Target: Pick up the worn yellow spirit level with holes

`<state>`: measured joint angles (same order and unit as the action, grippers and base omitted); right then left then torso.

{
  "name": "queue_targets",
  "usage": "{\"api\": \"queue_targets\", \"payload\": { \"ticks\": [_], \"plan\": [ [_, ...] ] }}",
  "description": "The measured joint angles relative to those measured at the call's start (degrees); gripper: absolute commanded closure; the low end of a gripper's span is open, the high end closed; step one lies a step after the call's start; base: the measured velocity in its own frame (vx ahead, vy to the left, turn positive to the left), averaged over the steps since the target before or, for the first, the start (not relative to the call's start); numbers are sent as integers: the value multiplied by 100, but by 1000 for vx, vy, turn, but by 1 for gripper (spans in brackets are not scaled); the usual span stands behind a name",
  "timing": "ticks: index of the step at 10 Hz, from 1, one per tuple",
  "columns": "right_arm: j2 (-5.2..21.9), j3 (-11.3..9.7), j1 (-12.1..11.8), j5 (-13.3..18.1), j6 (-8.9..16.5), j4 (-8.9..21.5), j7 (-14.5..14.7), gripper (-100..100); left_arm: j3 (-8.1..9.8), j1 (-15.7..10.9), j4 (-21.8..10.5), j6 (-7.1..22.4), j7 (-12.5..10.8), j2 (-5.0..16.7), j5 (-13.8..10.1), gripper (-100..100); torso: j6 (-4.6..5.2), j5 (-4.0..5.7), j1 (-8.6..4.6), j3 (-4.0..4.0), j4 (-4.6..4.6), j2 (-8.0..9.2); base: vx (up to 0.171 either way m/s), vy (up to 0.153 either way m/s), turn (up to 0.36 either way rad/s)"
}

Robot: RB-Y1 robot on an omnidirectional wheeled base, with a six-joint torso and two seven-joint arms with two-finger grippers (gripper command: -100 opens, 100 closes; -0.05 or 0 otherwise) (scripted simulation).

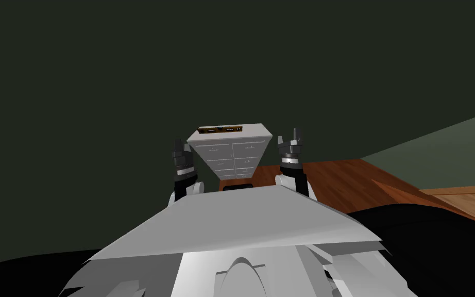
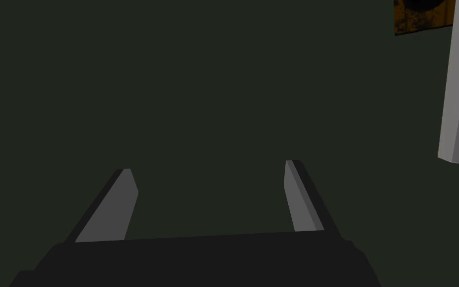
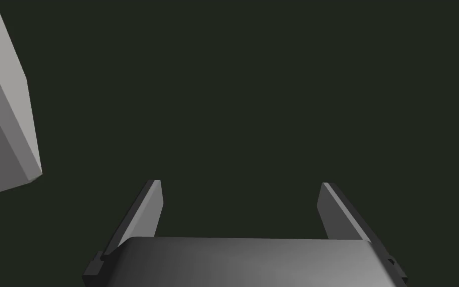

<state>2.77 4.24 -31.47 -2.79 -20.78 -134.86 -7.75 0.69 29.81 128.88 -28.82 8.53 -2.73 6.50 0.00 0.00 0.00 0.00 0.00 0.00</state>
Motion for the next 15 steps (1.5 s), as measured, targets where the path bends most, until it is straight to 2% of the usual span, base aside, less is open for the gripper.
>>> {"api": "queue_targets", "payload": {
  "ticks": [3, 4, 6, 9, 12, 15],
  "plan": [
    [0, -1, 1, 0, 0, 0, 0, 0, -22, -293, -86, 199, -14, 499, -33, -100, 1, 3, -14, -12, -5, 22, -57, -36, 2],
    [0, 0, 1, 0, 0, 0, 0, 0, -31, -385, -108, 269, -11, 605, -34, -100, 1, 3, -13, -12, -5, 20, -51, -39, 0],
    [-1, -1, 1, 0, 0, 0, 0, 0, -8, -726, -228, 536, -36, 976, -85, -100, 1, 4, -17, -16, -6, 29, -79, -44, -1],
    [0, 0, 1, 0, 0, 0, 0, 0, -38, -1138, -435, 790, -23, 1302, -112, -100, 0, 3, -14, -11, -4, 18, -53, -39, -4],
    [0, -1, 1, 0, 0, 0, 0, 0, -60, -1576, -606, 1175, -23, 1685, -164, -100, 1, 4, -18, -12, -5, 20, -57, -47, -7],
    [0, -1, 1, 0, 0, 0, 0, 0, -74, -2124, -853, 1571, -15, 1991, -212, -100, 0, 4, -16, -15, -6, 25, -75, -54, -16]
  ]
}}
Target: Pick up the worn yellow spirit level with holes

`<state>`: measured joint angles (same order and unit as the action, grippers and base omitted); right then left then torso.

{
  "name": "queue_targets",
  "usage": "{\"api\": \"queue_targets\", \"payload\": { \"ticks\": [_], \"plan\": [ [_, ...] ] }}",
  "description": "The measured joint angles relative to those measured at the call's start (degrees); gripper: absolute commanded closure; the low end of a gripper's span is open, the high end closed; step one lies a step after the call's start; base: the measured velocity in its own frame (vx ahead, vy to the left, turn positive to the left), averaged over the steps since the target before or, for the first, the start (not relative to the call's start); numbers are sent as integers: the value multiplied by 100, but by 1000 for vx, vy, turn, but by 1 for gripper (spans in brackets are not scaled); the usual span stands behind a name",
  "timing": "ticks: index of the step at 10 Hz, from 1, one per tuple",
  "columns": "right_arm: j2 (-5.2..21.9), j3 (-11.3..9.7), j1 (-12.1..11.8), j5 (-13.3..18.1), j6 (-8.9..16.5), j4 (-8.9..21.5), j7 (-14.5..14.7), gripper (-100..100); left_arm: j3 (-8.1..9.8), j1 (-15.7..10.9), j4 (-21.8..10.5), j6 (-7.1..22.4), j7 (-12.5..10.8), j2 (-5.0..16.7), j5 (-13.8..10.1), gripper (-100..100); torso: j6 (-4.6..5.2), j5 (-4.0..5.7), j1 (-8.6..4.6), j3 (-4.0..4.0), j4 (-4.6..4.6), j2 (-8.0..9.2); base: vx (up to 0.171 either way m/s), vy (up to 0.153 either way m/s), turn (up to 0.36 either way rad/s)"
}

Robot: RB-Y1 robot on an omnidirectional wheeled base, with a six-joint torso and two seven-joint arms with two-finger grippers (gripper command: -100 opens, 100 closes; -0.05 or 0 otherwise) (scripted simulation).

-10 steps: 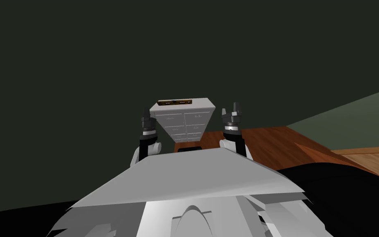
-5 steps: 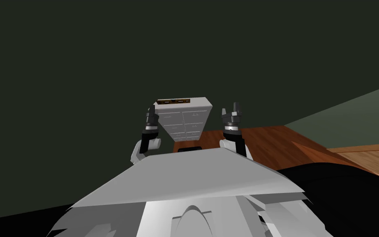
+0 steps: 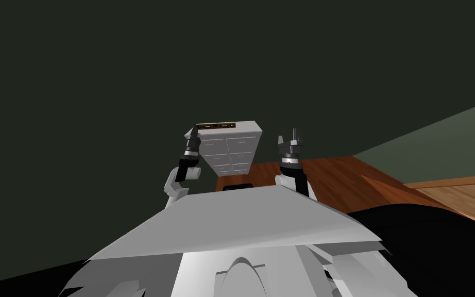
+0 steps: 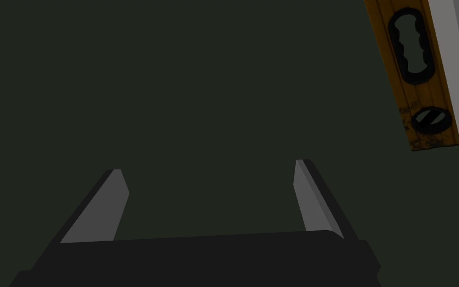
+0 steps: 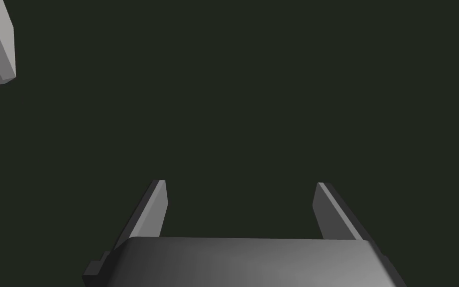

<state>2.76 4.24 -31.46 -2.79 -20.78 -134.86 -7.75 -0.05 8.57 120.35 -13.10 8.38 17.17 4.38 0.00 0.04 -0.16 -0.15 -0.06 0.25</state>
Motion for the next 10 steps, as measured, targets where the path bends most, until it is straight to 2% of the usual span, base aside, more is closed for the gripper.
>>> {"api": "queue_targets", "payload": {
  "ticks": [5, 7, 9, 10],
  "plan": [
    [0, 0, 0, 0, 0, 0, 0, 0, 18, -868, -418, 818, -21, 681, -152, -100, 0, 1, -7, 3, 2, -4, -56, -58, -18],
    [0, 0, -1, 0, 0, 0, 0, 0, 9, -1189, -578, 1056, -10, 772, -169, -100, -1, -1, 3, 8, 3, -15, -33, -36, -28],
    [0, 0, 0, 0, 0, 0, 0, 0, 2, -1505, -780, 1344, 12, 967, -210, -100, -1, 0, -2, 7, 3, -12, -29, -38, 0],
    [0, 0, -1, 0, 0, 0, 0, 0, -5, -1602, -807, 1418, 22, 969, -205, -100, -2, -1, 6, 10, 4, -18, -36, -41, -45]
  ]
}}
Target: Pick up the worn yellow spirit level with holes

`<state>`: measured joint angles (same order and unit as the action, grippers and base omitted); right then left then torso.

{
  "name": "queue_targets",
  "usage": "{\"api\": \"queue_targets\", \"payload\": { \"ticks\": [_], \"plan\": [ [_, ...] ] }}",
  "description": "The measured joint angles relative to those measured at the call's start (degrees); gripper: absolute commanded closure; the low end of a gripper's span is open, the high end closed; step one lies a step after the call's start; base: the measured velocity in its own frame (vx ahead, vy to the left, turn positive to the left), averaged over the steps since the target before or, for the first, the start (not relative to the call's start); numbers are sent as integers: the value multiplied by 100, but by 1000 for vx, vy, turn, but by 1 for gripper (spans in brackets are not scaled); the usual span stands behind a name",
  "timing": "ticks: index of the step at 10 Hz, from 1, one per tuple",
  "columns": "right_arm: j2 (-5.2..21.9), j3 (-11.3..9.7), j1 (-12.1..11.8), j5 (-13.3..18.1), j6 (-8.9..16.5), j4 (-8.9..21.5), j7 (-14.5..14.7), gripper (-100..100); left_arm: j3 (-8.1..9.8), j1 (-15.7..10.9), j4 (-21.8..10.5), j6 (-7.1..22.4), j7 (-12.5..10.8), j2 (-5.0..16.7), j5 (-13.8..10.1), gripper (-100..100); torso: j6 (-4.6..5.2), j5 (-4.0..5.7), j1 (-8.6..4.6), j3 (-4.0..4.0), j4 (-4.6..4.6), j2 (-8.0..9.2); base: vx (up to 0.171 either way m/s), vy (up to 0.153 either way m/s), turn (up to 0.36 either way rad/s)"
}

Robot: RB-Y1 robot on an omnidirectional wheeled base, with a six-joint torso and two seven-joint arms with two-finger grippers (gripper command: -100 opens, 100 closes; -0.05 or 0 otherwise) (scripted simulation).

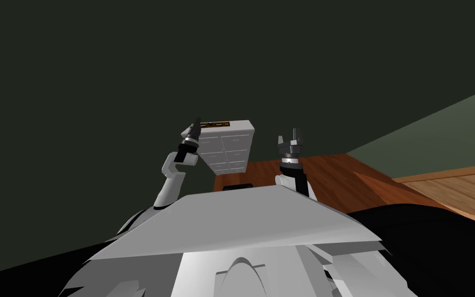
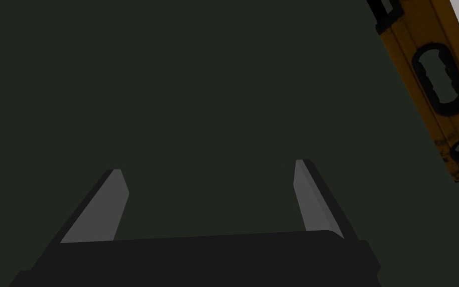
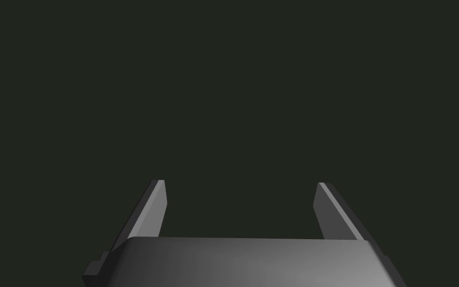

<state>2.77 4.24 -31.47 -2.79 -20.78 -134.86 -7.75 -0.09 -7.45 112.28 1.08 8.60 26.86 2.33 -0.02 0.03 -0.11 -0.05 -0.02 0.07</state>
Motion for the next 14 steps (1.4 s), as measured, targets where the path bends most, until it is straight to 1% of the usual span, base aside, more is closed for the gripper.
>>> {"api": "queue_targets", "payload": {
  "ticks": [2, 3, 4, 5, 6, 7, 8, 9, 10, 11, 12, 13, 14],
  "plan": [
    [0, 0, 0, 0, 0, 0, 0, 0, 8, -302, -249, 285, 10, 221, -60, -100, 0, 1, -3, -3, -1, 5, -32, -33, -7],
    [0, 0, 0, 0, 0, 0, 0, 0, 11, -426, -307, 352, 4, 250, -70, -100, 0, 0, 1, -1, 0, 1, -33, -61, -38],
    [0, 0, 0, 0, 0, 0, 0, 0, 14, -597, -408, 519, 8, 389, -109, -100, 1, 1, -9, -1, 0, 3, -41, -62, -30],
    [0, 0, 0, 0, 0, 0, 0, 0, 13, -784, -534, 676, 15, 457, -127, -100, 1, 3, -11, -2, -1, 5, -17, -28, -4],
    [0, 0, 0, 0, 0, 0, 0, 0, 11, -895, -577, 772, 19, 477, -132, -100, -1, 0, -2, 0, 0, 0, -26, -44, -63],
    [0, 0, 0, 0, 0, 0, 0, 0, 28, -1016, -651, 937, 27, 610, -170, -100, 0, 1, -4, 0, 0, 2, -28, -49, -26],
    [0, 0, 0, 0, 0, 0, 0, 0, 36, -1164, -756, 1096, 27, 697, -202, -100, -1, 1, -6, -1, 0, 2, -12, -27, 9],
    [0, 0, 0, 0, 0, 0, 0, 0, 34, -1281, -827, 1189, 26, 729, -215, -100, -1, 0, 0, 1, 1, -2, -24, -55, -69],
    [0, 0, 0, 0, 0, 0, 0, 0, 40, -1424, -965, 1330, 40, 838, -242, -100, 1, 1, -7, 1, 1, 0, -27, -52, -30],
    [0, 0, 0, 0, 0, 0, 0, 0, 33, -1624, -1125, 1474, 51, 906, -264, -100, 0, 2, -7, 0, 0, 0, -9, -23, 6],
    [0, 0, 0, 0, 0, 0, 0, 0, 36, -1723, -1131, 1617, 53, 933, -275, -100, -2, 0, 1, 1, 1, -3, -13, -47, -72],
    [0, 0, 0, 0, 0, 0, 0, 0, 54, -1859, -1305, 1734, 63, 1057, -314, -100, 0, 0, -4, 2, 2, -3, -15, -54, -31],
    [0, 0, 0, 0, 0, 0, 0, 0, 59, -2022, -1427, 1862, 74, 1117, -330, -100, -1, 1, -8, 2, 1, -3, -5, -29, 6]
  ]
}}
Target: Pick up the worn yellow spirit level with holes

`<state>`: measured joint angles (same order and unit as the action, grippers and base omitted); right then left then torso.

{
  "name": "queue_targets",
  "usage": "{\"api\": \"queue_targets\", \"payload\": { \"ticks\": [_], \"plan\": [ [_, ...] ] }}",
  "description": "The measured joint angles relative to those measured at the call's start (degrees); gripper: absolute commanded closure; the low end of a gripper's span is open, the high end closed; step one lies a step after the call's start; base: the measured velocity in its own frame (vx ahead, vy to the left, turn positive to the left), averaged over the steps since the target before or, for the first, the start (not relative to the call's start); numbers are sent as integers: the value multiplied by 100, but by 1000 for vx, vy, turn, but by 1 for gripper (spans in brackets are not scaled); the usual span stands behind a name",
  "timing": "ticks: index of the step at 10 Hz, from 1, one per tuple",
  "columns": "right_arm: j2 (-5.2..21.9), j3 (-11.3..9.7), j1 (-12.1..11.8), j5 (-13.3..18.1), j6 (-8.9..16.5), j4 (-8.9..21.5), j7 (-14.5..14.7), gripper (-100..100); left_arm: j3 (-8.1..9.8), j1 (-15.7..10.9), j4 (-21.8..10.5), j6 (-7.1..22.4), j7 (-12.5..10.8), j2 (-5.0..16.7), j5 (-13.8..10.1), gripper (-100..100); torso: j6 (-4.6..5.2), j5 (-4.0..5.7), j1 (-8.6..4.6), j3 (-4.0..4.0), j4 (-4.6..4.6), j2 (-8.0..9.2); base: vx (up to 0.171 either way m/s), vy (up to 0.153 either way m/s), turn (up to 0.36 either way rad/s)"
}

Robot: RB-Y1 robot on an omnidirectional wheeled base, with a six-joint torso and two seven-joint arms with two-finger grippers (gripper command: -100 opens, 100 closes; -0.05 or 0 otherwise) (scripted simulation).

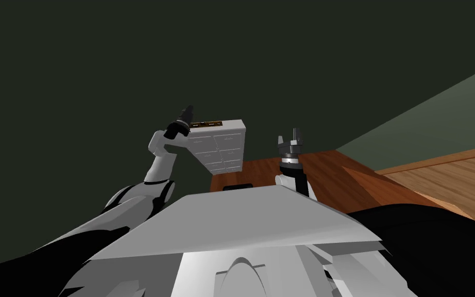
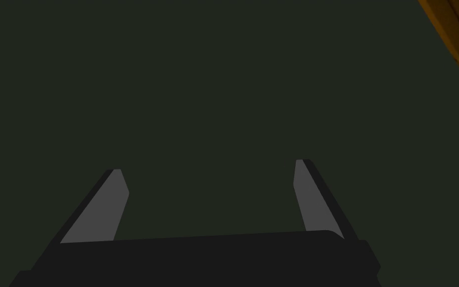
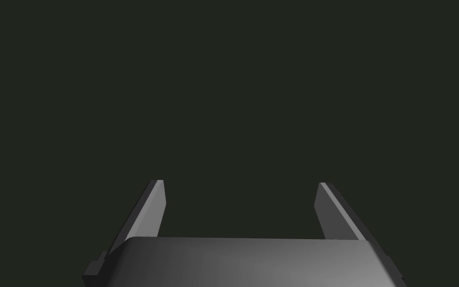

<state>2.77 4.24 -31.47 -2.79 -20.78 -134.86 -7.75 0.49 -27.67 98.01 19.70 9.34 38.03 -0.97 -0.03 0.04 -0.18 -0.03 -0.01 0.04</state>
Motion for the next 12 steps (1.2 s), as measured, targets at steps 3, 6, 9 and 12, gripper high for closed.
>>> {"api": "queue_targets", "payload": {
  "ticks": [3, 6, 9, 12],
  "plan": [
    [0, 0, 0, 0, 0, 0, 0, 0, 7, -463, -322, 467, 33, 186, -53, -100, 0, 0, 0, 1, 1, -2, -6, -42, -36],
    [0, 0, 0, 0, 0, 0, 0, 0, 50, -799, -561, 955, 50, 421, -152, -100, -1, -1, 3, 3, 1, -5, 1, -38, -38],
    [0, 0, 0, 0, 0, 0, 0, 0, 74, -1170, -901, 1431, 81, 623, -237, -100, -1, -1, 4, 2, 1, -3, -1, -37, -41],
    [0, 0, 0, 0, 0, 0, 0, 0, 113, -1492, -1161, 1955, 101, 779, -273, -100, -2, -2, 5, 5, 3, -8, 12, -35, -44]
  ]
}}
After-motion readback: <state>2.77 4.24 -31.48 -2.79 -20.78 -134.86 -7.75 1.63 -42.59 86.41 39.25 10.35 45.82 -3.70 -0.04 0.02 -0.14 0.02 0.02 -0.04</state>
